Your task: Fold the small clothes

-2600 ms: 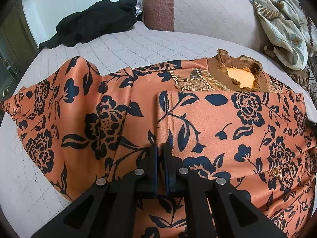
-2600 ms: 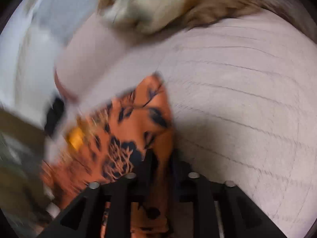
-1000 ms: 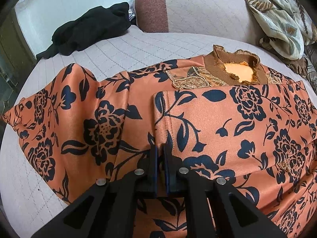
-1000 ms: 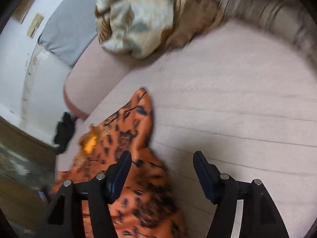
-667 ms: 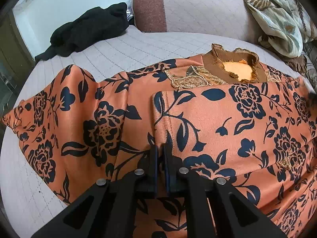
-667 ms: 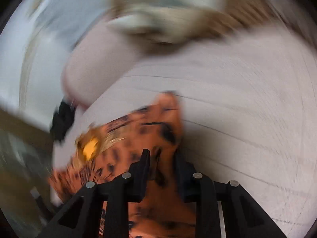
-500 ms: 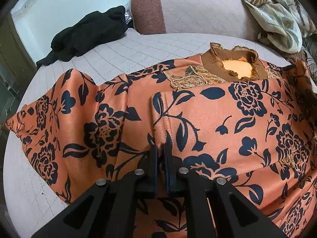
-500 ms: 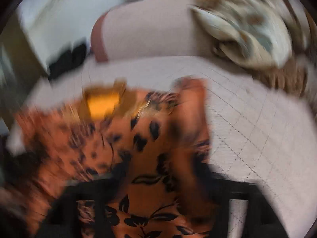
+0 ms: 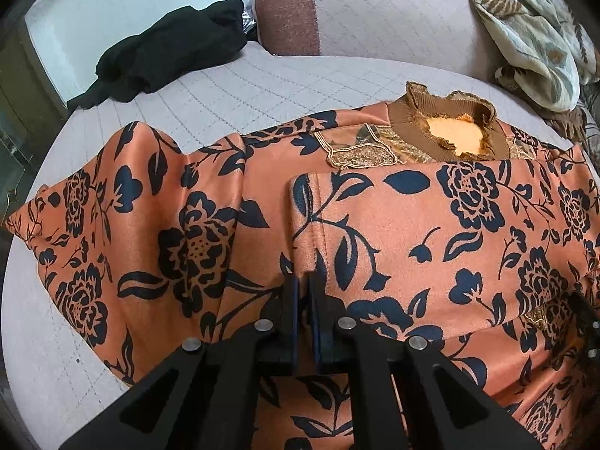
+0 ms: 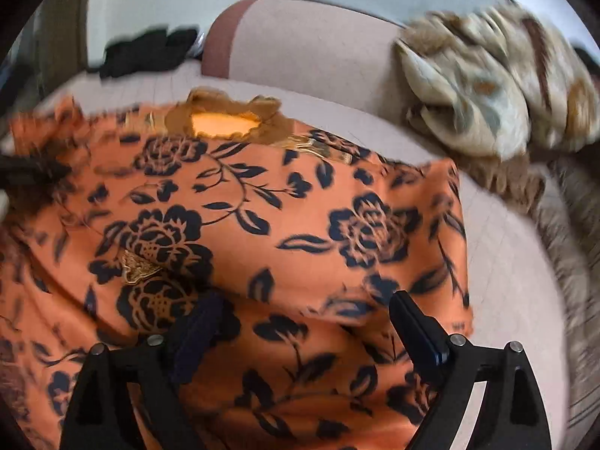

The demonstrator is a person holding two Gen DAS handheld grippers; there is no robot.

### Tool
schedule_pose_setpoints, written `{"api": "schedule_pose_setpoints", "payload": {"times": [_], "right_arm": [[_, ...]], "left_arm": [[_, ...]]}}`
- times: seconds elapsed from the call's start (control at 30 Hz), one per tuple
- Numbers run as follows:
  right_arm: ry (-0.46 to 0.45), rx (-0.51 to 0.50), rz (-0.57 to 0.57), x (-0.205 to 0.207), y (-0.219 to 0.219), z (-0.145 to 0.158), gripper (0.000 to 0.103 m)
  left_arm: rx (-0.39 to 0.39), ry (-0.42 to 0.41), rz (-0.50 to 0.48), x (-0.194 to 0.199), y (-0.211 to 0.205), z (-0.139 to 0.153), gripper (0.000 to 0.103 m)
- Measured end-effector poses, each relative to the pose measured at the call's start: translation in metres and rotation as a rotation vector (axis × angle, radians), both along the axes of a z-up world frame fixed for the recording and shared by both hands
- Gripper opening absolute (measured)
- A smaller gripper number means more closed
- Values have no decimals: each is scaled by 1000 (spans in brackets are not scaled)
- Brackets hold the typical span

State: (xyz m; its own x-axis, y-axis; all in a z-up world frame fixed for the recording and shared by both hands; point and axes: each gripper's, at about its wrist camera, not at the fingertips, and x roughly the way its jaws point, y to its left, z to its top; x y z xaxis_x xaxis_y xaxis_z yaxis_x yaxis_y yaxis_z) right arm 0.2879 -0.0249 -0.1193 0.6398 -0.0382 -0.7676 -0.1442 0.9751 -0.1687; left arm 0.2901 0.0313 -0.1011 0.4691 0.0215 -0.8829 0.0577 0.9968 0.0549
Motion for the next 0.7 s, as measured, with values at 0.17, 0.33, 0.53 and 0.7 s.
{"api": "schedule_pose_setpoints", "payload": {"times": [0.17, 0.33, 0.53, 0.7], "right_arm": [[24, 355, -163, -17, -64, 7, 92], [0, 478, -241, -32, -90, 2, 92], [-40, 548, -238, -37, -101, 12, 92], [-82, 684, -320, -49, -137, 28, 92]], "left_arm": [[-81, 11, 35, 4, 7, 5, 2], [-187, -44, 81, 6, 31, 23, 2], [-187, -214, 122, -16, 55, 73, 2], [-127, -113, 186, -9, 82, 36, 2]]}}
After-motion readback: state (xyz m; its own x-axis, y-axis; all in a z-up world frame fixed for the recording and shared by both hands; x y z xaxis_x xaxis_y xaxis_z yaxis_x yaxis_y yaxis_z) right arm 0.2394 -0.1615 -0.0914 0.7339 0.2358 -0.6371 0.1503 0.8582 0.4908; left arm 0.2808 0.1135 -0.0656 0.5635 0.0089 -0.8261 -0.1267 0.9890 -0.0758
